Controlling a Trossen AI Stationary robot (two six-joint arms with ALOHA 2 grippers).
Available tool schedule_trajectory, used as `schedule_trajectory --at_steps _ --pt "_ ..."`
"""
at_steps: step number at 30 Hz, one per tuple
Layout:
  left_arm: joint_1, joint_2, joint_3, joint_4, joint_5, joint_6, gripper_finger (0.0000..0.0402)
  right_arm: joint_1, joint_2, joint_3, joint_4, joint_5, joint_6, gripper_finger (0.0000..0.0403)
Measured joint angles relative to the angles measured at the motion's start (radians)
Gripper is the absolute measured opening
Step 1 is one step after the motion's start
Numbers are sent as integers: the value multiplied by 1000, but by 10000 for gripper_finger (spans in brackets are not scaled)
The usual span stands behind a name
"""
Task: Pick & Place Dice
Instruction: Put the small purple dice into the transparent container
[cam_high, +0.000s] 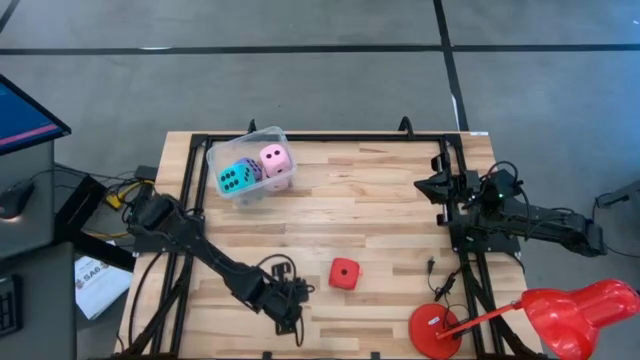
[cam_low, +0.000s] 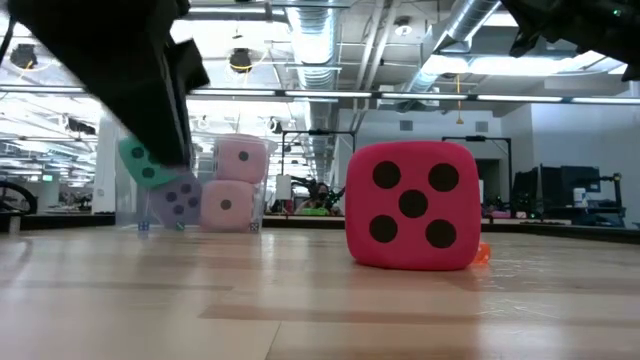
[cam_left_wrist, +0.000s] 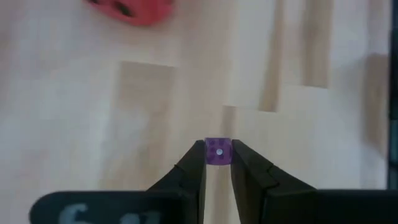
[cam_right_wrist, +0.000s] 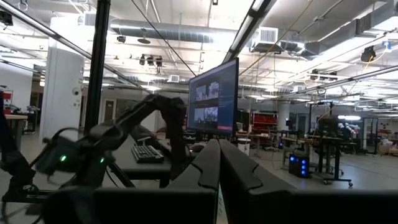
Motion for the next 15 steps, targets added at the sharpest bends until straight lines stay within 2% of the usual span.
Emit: schedule_trajectory --at_steps 7,10,15 --pt "56 -136 0 -174 -110 1 43 0 0 0 2 0 0 0" --pt "92 -194 0 -197 -149 25 44 0 0 0 3 0 0 0" --pt "178 -285 0 -197 -152 128 43 0 0 0 3 0 0 0"
